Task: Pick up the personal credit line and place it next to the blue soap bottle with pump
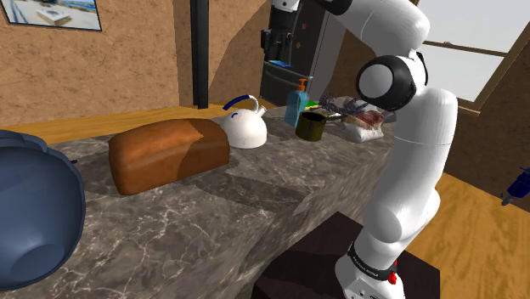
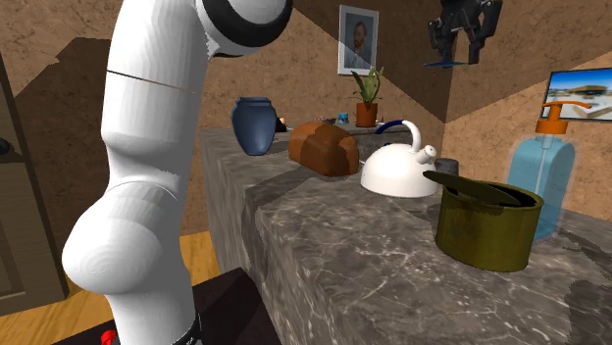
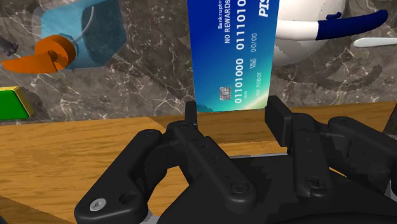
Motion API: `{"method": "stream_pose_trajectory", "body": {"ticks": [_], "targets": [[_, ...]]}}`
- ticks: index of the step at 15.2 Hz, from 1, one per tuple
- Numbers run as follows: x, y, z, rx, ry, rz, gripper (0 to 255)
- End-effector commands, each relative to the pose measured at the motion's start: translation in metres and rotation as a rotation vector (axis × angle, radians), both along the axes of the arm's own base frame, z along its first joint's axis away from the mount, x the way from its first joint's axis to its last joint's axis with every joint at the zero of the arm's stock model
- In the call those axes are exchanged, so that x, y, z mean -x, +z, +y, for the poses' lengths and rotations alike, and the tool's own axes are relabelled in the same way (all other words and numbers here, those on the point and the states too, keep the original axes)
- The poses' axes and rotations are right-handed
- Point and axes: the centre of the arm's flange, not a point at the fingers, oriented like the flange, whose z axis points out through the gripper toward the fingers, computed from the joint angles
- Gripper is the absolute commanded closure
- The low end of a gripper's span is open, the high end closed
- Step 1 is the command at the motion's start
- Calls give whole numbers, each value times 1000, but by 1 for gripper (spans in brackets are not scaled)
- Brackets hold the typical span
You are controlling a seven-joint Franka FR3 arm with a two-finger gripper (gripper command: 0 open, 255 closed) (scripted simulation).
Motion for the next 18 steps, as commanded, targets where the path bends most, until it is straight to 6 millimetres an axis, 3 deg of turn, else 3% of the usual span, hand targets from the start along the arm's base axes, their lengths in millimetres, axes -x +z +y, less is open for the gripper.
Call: {"method": "stream_pose_trajectory", "body": {"ticks": [1,18], "targets": [[-5,0,-31,0,1,0,255],[-5,-90,-31,0,1,0,255]]}}
